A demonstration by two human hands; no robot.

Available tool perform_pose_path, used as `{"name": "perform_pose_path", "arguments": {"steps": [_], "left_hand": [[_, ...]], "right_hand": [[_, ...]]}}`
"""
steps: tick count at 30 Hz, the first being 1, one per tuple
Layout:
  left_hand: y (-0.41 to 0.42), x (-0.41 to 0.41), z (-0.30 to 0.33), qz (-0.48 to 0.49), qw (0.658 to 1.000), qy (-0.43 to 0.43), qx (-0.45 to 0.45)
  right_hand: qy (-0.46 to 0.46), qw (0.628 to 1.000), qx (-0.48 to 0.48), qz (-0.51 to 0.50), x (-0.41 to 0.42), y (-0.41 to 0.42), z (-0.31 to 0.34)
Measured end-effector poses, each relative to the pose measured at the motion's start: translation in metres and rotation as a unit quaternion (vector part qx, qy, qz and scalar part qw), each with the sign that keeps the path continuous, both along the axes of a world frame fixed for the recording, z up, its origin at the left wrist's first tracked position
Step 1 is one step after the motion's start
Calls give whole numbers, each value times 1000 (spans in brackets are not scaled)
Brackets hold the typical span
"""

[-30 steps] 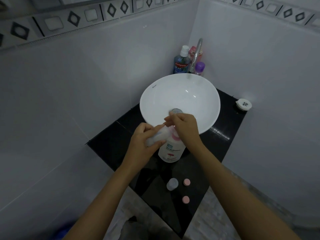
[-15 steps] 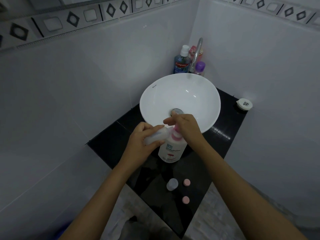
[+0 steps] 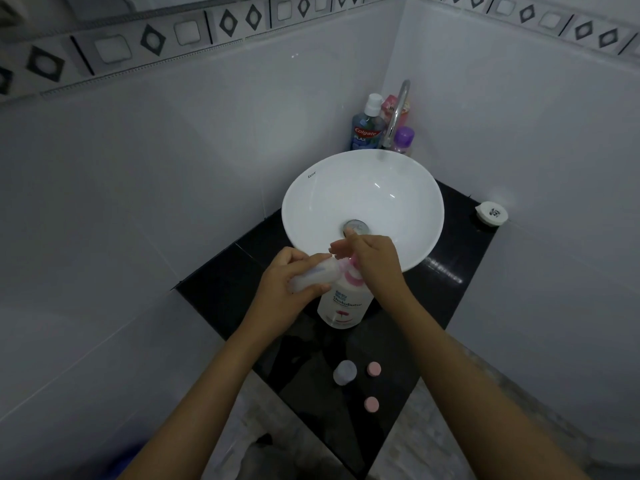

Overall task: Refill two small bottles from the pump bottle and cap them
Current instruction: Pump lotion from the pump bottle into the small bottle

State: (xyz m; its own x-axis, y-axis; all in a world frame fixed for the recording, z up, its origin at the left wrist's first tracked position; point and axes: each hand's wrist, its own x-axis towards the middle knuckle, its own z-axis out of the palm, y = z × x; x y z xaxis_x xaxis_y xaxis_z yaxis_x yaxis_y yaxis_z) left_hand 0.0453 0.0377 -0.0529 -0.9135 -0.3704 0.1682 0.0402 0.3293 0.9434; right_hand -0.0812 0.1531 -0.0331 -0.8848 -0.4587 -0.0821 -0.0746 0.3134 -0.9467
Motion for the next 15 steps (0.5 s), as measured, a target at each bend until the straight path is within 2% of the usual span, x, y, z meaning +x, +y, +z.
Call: {"name": "perform_pose_path", "arguments": {"steps": [8, 12, 15], "left_hand": [[1, 1, -10, -3, 999, -37, 16], [3, 4, -8, 1, 1000, -10, 13], [4, 4, -7, 3, 1000, -4, 17]], "right_hand": [[-23, 1000, 15, -15, 5, -1, -15], [42, 998, 35, -13, -1, 1, -6], [7, 999, 9, -31, 1, -1, -4]]}}
